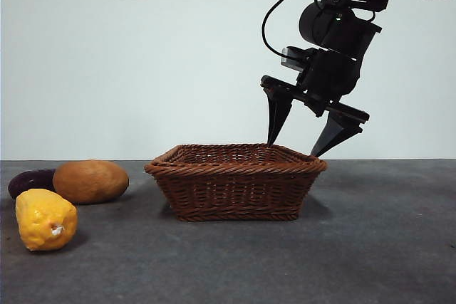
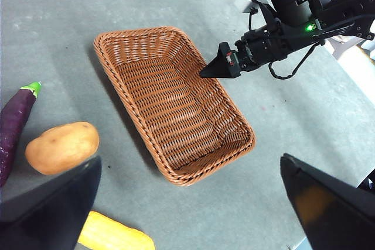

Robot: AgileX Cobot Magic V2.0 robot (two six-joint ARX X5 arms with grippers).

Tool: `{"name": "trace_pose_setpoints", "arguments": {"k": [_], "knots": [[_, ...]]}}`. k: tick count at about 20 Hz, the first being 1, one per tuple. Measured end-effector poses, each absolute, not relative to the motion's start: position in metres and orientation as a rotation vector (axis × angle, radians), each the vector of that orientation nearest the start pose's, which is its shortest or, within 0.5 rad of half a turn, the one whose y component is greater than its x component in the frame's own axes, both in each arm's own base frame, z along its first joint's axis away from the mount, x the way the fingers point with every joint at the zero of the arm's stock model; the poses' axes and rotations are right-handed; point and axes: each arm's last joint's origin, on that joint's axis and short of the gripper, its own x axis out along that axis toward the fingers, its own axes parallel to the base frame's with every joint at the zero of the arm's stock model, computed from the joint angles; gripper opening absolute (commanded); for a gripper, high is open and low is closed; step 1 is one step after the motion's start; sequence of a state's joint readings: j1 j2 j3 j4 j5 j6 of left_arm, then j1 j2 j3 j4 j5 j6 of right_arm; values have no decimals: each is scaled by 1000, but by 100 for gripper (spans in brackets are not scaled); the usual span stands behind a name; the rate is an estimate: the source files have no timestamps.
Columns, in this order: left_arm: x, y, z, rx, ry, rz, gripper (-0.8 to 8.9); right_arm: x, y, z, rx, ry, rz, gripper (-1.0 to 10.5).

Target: Help me put the vegetables on the table into the basket

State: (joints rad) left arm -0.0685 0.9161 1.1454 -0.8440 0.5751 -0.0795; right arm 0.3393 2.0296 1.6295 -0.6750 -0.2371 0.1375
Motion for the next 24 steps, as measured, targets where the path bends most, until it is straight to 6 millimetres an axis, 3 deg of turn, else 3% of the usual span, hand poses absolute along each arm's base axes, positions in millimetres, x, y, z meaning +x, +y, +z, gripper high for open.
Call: {"name": "trace_pose_setpoints", "arguments": {"k": [9, 11, 15, 20, 22, 24], "knots": [[159, -26, 373, -219, 632, -563, 683, 405, 162, 195, 52, 1181, 449, 383], [159, -25, 373, -214, 632, -548, 683, 405, 163, 192, 49, 1188, 446, 180], [161, -25, 372, -214, 644, -540, 683, 405, 164, 192, 47, 1189, 447, -4], [176, -24, 360, -198, 729, -456, 683, 405, 164, 193, 79, 1192, 439, -12], [184, -25, 355, -201, 761, -445, 683, 402, 163, 201, 80, 1189, 435, -12], [193, -25, 348, -207, 802, -434, 683, 391, 157, 237, 76, 1115, 445, -12]]}}
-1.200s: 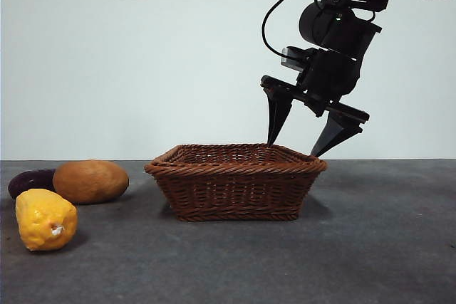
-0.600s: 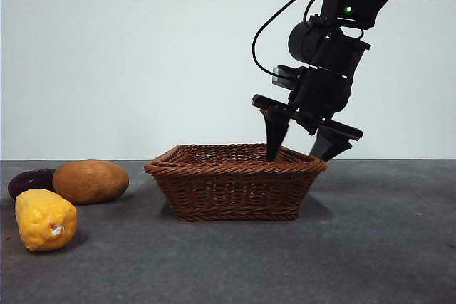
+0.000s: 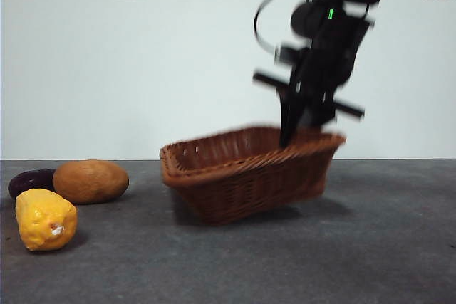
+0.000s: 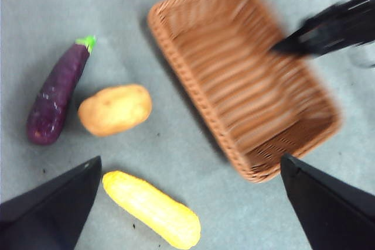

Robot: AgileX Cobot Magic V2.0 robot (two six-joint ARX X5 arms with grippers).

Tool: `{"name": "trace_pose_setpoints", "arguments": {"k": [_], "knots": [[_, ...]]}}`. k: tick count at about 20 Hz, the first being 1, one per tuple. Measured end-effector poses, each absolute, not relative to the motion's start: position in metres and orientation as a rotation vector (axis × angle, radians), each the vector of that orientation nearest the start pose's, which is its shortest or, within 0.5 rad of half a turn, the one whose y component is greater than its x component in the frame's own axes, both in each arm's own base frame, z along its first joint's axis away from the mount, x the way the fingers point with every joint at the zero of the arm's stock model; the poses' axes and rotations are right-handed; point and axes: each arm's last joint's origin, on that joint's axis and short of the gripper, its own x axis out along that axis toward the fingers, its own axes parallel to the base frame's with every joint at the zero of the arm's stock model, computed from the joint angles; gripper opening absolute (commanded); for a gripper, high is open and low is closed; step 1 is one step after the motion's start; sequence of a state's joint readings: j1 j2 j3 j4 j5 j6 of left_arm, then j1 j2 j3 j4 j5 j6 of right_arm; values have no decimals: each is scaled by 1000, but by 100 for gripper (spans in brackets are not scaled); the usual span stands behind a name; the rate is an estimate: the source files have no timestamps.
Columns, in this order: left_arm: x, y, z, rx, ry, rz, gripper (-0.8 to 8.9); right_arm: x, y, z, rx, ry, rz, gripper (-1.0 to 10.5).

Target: Help me put the vegetables on the table into the basket

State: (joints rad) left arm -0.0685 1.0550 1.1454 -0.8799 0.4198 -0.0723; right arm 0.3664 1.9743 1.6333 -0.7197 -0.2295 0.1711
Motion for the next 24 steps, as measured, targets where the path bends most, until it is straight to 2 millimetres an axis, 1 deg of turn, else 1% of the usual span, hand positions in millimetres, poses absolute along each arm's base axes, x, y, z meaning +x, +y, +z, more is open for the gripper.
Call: {"name": "trace_pose_setpoints", "arguments": {"k": [1, 2, 4, 5, 7, 9, 11, 12, 14, 17, 21, 24], "knots": [[198, -25, 344, -216, 827, -429, 683, 381, 153, 266, 65, 1038, 453, -12], [203, -26, 340, -229, 858, -422, 683, 367, 147, 299, 67, 947, 463, -12], [214, -27, 330, -251, 918, -402, 683, 338, 133, 352, 70, 800, 485, -12], [220, -29, 324, -259, 954, -381, 682, 322, 126, 373, 66, 742, 490, -12], [232, -35, 311, -278, 1027, -349, 683, 289, 114, 406, 55, 655, 508, -12], [244, -43, 296, -296, 1104, -321, 682, 260, 103, 429, 47, 587, 515, -12], [253, -51, 282, -275, 1176, -262, 682, 241, 96, 441, 35, 554, 521, -12], [256, -54, 275, -260, 1216, -225, 682, 233, 93, 444, 28, 553, 522, -12], [261, -62, 261, -234, 1287, -172, 682, 225, 90, 446, 8, 567, 525, -12], [267, -74, 245, -205, 1354, -105, 682, 222, 89, 444, -14, 593, 528, -12], [273, -92, 226, -203, 1413, -82, 682, 220, 88, 442, -36, 619, 532, -12], [276, -104, 211, -166, 1456, -38, 682, 219, 87, 441, -47, 627, 535, -12]]}}
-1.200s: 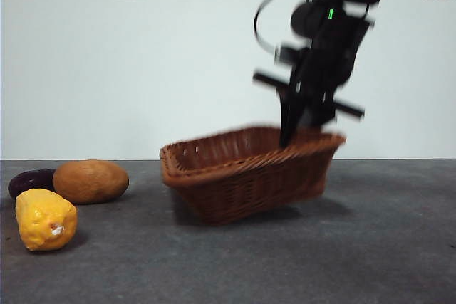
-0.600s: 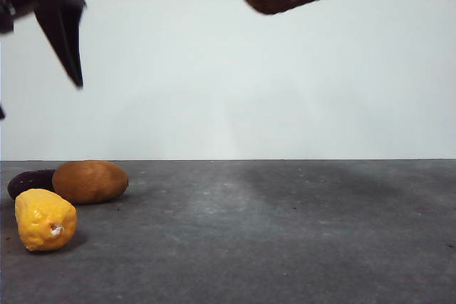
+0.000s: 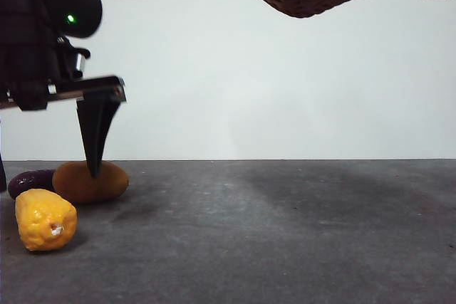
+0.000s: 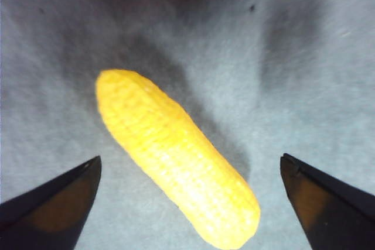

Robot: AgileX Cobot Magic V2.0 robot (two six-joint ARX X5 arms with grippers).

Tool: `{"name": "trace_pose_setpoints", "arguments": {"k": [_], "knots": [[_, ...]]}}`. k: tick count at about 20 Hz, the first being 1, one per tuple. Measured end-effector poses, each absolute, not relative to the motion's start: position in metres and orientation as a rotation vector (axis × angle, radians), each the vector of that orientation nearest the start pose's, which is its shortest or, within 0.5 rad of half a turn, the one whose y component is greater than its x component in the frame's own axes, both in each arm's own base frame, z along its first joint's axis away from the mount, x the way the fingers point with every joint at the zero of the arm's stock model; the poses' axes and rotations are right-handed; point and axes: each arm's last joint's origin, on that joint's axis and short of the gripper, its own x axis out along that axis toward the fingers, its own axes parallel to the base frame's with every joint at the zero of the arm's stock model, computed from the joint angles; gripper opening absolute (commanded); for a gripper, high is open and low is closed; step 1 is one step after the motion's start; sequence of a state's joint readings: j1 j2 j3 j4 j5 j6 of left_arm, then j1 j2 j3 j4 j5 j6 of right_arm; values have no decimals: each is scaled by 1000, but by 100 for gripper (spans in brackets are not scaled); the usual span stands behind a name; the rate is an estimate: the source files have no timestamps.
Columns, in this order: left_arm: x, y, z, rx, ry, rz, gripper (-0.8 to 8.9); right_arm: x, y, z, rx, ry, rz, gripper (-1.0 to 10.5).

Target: Help me put the vegetables on the table into the basket

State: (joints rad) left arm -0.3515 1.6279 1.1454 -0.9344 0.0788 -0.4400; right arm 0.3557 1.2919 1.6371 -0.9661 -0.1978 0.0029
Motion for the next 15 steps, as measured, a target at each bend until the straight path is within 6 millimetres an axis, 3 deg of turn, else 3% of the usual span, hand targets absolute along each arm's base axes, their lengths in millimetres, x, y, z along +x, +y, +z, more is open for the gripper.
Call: {"name": "trace_pose_setpoints", "arguments": {"k": [11, 12, 15], "knots": [[286, -112, 180, -121, 1522, 38, 615, 217, 87, 439, -76, 641, 543, -12], [287, -112, 178, -120, 1524, 39, 583, 217, 87, 439, -77, 640, 543, -12], [288, -113, 178, -122, 1511, 32, 265, 217, 87, 439, -83, 639, 545, -12]]}}
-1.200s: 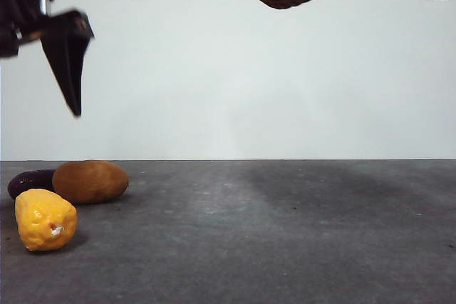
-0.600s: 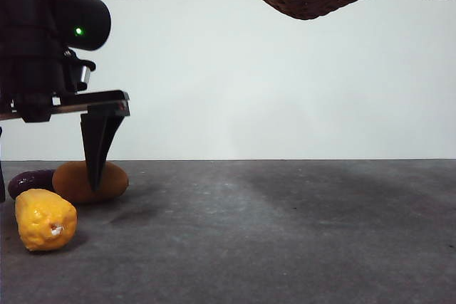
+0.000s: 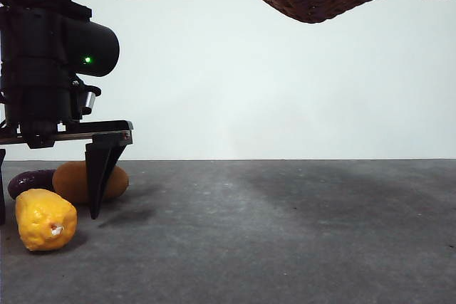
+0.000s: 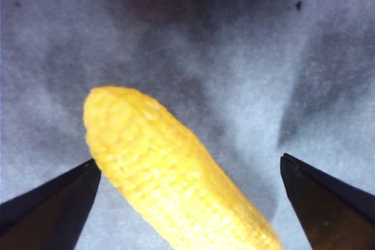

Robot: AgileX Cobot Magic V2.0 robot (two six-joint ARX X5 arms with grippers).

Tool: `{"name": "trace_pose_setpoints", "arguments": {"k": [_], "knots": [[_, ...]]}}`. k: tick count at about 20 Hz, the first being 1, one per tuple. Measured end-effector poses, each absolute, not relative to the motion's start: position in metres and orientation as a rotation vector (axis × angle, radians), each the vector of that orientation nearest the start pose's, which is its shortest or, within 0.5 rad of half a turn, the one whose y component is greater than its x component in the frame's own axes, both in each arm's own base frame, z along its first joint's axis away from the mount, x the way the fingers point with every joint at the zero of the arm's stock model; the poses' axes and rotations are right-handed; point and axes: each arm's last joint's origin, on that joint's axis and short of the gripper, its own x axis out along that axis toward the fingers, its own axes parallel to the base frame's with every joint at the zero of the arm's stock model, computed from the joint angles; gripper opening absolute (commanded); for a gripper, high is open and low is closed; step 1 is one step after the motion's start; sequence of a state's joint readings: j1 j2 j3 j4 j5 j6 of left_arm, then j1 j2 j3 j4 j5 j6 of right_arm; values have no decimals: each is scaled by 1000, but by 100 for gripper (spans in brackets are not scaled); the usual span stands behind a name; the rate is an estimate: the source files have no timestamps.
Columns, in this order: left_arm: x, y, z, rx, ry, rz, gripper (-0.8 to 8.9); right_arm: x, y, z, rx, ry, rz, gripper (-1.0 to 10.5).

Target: Help me put the vegetables on the table into the basket

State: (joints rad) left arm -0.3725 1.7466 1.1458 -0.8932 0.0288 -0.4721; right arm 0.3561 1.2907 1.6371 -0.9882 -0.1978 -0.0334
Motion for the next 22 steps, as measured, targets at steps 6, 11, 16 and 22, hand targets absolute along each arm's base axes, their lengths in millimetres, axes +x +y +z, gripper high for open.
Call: {"name": "trace_pose_setpoints", "arguments": {"k": [6, 11, 16, 22], "knots": [[288, -114, 178, -90, 1510, 2, -8, 217, 87, 439, -85, 641, 545, -12], [289, -115, 178, -14, 1498, -85, -8, 215, 86, 436, -88, 685, 543, -12], [285, -115, 223, -41, 1258, -270, -8, 213, 84, 432, -91, 734, 493, -12], [233, -100, 315, 16, 869, -450, -8, 229, 90, 390, -29, 842, 442, -12]]}}
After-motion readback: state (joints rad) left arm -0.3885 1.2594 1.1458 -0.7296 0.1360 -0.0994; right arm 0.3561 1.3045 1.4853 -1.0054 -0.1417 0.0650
